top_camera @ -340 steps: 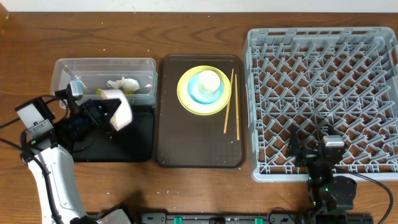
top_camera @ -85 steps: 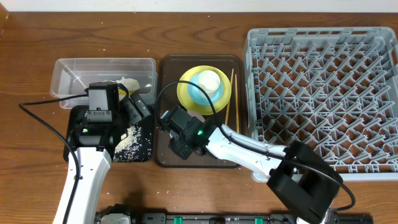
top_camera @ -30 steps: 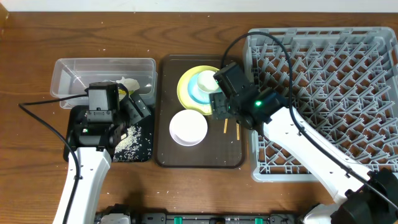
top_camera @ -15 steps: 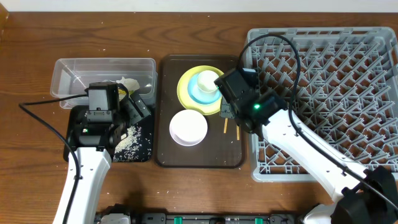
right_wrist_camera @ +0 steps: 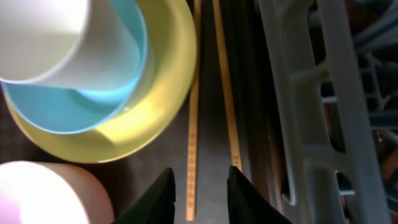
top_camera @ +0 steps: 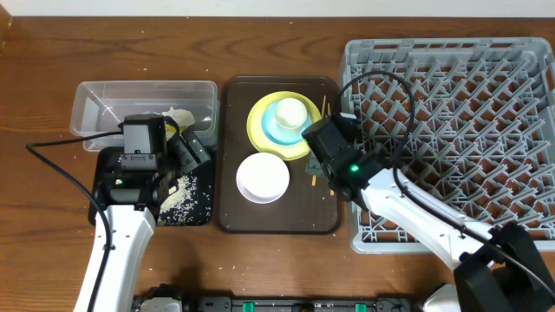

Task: Sort waste into correct bins and load items into the dishwasher rack
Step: 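Move right gripper to wooden chopsticks beside stacked plates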

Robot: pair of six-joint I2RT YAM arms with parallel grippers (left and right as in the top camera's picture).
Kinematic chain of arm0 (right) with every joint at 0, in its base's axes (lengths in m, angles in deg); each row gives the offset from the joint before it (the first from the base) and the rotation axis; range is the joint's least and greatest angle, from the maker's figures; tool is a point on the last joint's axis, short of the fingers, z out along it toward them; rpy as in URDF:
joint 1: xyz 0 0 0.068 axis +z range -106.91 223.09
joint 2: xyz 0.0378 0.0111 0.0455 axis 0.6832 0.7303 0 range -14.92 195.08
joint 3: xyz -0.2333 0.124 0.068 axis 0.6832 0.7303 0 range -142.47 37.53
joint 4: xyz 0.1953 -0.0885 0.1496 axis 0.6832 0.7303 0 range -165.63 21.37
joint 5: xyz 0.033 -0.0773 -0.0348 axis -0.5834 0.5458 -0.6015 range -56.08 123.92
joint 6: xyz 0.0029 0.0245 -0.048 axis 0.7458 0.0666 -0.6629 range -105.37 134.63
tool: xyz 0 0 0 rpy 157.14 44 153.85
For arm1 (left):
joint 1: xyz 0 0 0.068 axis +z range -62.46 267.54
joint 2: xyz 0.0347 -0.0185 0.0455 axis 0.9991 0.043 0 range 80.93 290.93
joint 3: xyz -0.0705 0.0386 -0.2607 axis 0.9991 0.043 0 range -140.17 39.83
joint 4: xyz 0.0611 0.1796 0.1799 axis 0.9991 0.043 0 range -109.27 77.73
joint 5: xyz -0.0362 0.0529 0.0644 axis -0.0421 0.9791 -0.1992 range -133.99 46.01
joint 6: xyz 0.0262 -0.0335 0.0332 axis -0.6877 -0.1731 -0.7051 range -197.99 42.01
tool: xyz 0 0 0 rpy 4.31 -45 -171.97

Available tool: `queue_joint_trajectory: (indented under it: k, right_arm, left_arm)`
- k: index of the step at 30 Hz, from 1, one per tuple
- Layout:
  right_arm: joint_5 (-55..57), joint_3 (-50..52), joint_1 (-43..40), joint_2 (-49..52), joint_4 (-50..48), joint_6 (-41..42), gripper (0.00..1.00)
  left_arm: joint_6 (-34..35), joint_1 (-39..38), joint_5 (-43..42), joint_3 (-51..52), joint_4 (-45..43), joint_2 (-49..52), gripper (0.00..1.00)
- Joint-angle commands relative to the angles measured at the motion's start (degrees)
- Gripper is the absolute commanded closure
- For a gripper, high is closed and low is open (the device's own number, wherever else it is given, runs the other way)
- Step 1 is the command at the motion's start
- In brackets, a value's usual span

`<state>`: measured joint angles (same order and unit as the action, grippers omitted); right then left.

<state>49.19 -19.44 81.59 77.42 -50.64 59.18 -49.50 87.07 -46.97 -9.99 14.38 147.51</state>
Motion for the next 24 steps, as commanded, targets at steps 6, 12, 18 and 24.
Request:
queue_joint_trajectory:
  k: [6,12,18,24]
  right_arm:
    - [-0.74,-1.99,0.42,0.68,2.99,-3.39,0.76]
    - [-4.26,-10.25,-1.07,0.68,12.22,-4.59,0.78]
    - [-4.22,-20.72,-2.49,0.70,24.06,-5.66,0.78]
    - [-6.69,-25.24,-4.07,2.60,29.27,-5.66,0.79]
  left_arm:
    - [0.37,0.17,0.63,-0.87,0.15,0.02,0.02]
    - [0.79,0.17,0.63,-0.87,0.15,0.02,0.02]
    - [0.79,0.17,0.63,-0.87,0.15,0.02,0.02]
    - [0.79,0.17,0.63,-0.87,0.15,0.02,0.02]
